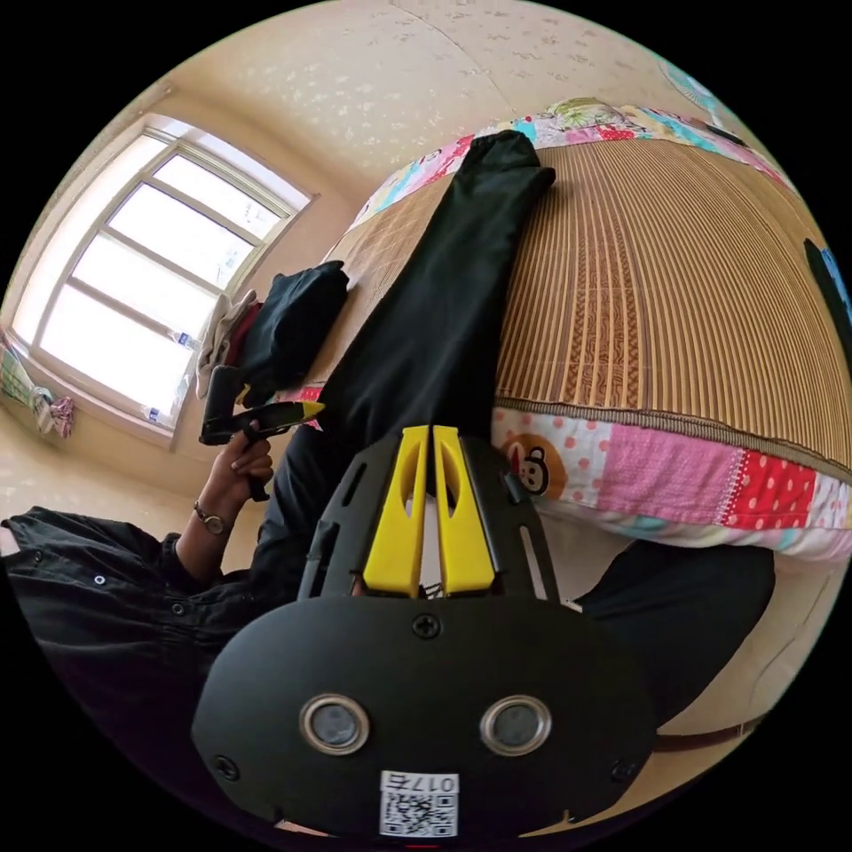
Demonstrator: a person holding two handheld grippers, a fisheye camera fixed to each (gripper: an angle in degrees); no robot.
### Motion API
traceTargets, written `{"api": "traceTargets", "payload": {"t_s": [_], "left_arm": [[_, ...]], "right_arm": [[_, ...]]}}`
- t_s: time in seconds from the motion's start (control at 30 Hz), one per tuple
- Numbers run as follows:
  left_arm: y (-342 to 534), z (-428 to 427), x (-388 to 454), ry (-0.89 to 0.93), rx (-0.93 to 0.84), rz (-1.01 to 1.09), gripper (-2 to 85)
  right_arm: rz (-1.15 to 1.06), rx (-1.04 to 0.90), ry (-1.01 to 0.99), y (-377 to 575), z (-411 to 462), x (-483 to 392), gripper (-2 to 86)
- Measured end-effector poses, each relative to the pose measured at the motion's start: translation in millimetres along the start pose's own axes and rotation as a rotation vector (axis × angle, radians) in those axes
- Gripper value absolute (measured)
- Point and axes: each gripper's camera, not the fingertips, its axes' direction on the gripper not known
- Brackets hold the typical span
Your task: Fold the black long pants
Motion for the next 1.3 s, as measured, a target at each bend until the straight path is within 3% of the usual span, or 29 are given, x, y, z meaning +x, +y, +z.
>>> {"api": "traceTargets", "payload": {"t_s": [0.1, 0.2, 0.3, 0.43, 0.57, 0.67, 0.8, 0.93, 1.0, 1.07, 1.2, 1.3], "left_arm": [[10.7, 1.6, 1.5, 0.009, -0.011, 0.014, 1.7], [16.9, 29.1, -17.4, -0.121, -0.133, -0.095, 2.2], [21.6, 32.5, -24.7, -0.119, -0.116, -0.161, 4.3], [9.1, 9.0, -6.6, -0.110, 0.039, -0.074, 9.5], [-19.4, 20.3, 3.5, -0.139, 0.025, 0.004, 10.7], [-32.9, 61.1, 7.5, -0.227, -0.124, 0.061, 8.1], [-9.6, 81.2, 18.7, -0.322, -0.177, 0.048, 4.1], [19.4, 128.0, 17.8, -0.455, -0.498, -0.009, 4.4], [30.6, 133.1, 14.1, -0.469, -0.544, -0.035, 4.9], [34.7, 115.3, 15.7, -0.393, -0.439, -0.040, 5.7], [25.3, 62.8, 20.3, -0.172, -0.123, 0.051, 8.4], [12.9, 62.2, 16.9, -0.205, -0.058, 0.116, 10.0]], "right_arm": [[-0.011, 0.052, -0.073, 8.0, -23.1, 11.2, 1.6], [0.086, -0.124, 0.047, 11.4, 5.4, 42.6, 2.1], [0.092, -0.266, 0.033, 12.1, 32.0, 52.4, 3.3], [0.059, -0.116, 0.027, -6.8, 3.0, 51.0, 7.3], [0.055, -0.026, -0.020, -36.3, -3.2, 62.5, 8.1], [0.047, -0.091, -0.008, -50.9, 17.7, 63.4, 7.0], [0.045, -0.097, 0.001, -27.4, 25.7, 56.5, 4.4], [0.044, -0.376, 0.061, 6.6, 53.1, 47.6, 4.0], [0.058, -0.479, 0.097, 21.8, 63.1, 49.6, 4.2], [0.051, -0.423, 0.091, 30.6, 49.3, 50.3, 5.0], [0.083, -0.137, -0.142, 22.1, -8.7, 74.3, 8.6], [0.056, -0.065, -0.160, 9.3, -12.9, 91.0, 9.9]]}}
